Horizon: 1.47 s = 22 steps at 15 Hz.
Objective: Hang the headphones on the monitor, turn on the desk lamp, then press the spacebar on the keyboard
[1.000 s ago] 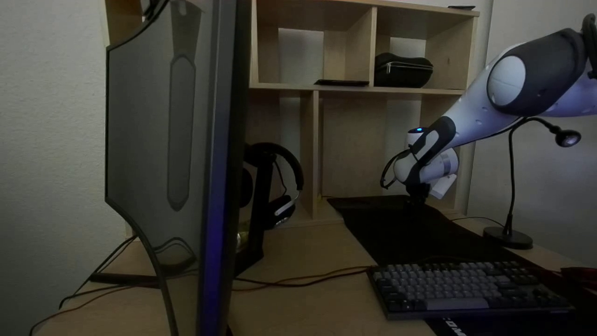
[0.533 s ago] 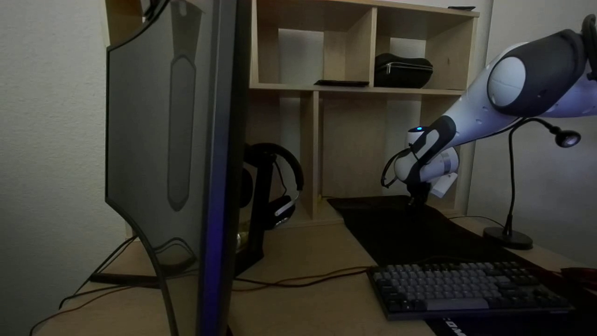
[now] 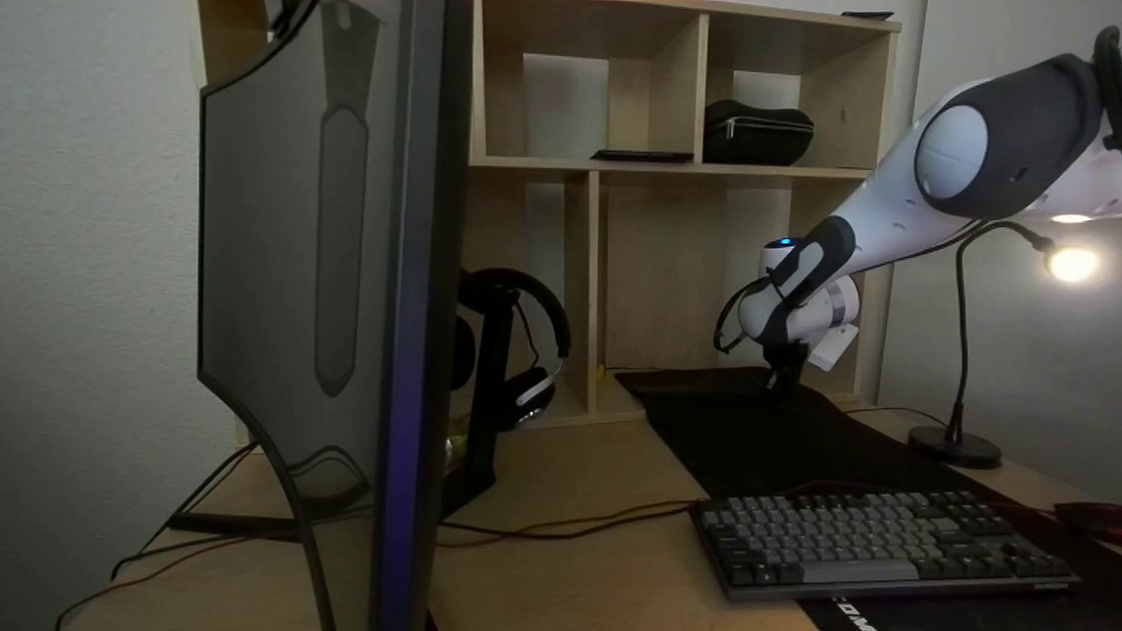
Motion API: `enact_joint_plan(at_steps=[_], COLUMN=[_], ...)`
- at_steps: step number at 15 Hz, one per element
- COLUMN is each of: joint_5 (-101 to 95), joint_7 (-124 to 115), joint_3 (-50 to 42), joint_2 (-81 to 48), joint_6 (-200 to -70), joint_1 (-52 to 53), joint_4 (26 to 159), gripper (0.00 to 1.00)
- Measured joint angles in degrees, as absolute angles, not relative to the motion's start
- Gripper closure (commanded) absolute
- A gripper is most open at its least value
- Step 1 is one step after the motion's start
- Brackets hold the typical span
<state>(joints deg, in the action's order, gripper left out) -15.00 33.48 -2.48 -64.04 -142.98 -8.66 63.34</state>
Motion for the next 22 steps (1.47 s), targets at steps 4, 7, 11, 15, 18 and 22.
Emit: enact_joint_plan(at_steps=[4,7,11,15,18,22], joint_5=[-14.2,-10.5,-8.0,-8.7,-8.6,-7.5], joint_7=[32.4,32.4,33.6,35.2,41.3,52.4], joint_3=[-2.3,1.1,4.4,4.3,4.8,5.6], joint_2=[-63.9,-61.6,-55.4,-45.1,-35.8,-24.4], joint_6=[-143.2,-143.6,-142.7,-136.4,-131.0,-129.1], joint_1=[-8.8,-10.2,-11.2,-11.1,-11.1,-11.1], joint_4=[63.2,63.1,64.8,71.7,78.9,89.6], gripper=[0.34,0.12,0.00,0.00,0.00,0.00])
